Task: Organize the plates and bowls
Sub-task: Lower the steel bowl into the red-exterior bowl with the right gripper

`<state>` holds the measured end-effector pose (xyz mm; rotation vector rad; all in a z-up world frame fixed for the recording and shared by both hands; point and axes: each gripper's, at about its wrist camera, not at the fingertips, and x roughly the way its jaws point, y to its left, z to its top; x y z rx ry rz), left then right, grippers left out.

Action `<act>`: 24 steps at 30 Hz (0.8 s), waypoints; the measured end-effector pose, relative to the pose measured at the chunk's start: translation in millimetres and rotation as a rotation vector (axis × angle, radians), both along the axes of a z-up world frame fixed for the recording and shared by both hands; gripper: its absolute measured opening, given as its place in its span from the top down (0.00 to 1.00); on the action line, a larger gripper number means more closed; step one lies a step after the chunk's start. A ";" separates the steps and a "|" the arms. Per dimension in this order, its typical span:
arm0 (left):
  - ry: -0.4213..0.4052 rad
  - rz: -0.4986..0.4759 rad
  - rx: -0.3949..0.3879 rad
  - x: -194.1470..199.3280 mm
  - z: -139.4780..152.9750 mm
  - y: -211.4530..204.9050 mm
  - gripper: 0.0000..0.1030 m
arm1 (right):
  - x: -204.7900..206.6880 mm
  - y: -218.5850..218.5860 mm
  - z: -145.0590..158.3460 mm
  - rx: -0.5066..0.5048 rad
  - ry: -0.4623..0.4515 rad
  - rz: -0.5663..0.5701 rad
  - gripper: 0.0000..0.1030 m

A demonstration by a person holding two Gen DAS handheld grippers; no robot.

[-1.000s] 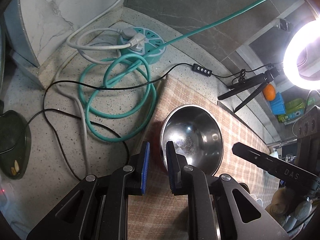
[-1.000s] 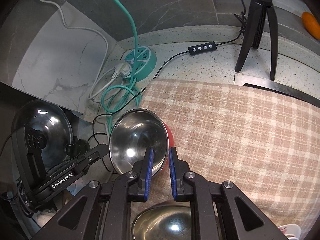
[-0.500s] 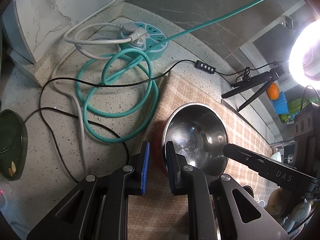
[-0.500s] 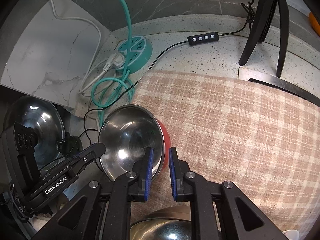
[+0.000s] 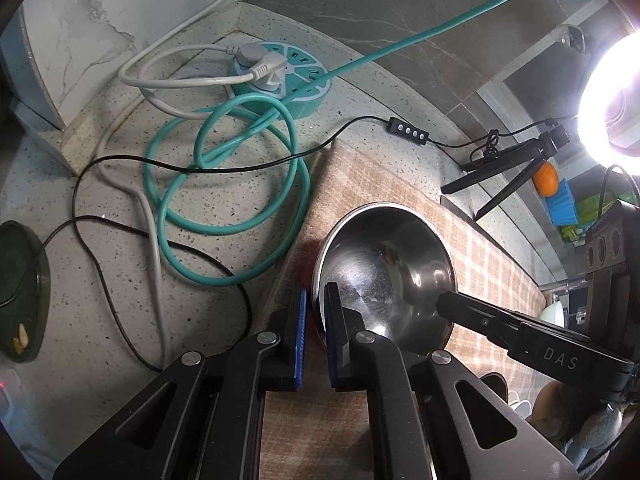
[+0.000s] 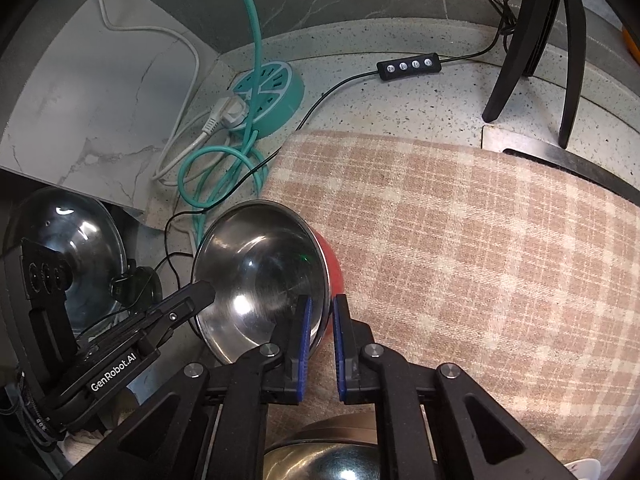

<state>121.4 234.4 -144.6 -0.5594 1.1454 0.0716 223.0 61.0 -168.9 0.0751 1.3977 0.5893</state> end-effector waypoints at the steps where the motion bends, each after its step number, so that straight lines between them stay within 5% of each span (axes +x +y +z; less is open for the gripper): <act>1: 0.000 0.000 -0.001 0.1 0.5 -0.3 0.93 | -0.2 -0.1 0.5 0.001 0.001 -0.003 0.91; 24: -0.084 -0.037 0.029 -23.4 46.8 -24.5 0.93 | -35.1 -29.4 58.8 0.064 -0.073 -0.013 0.91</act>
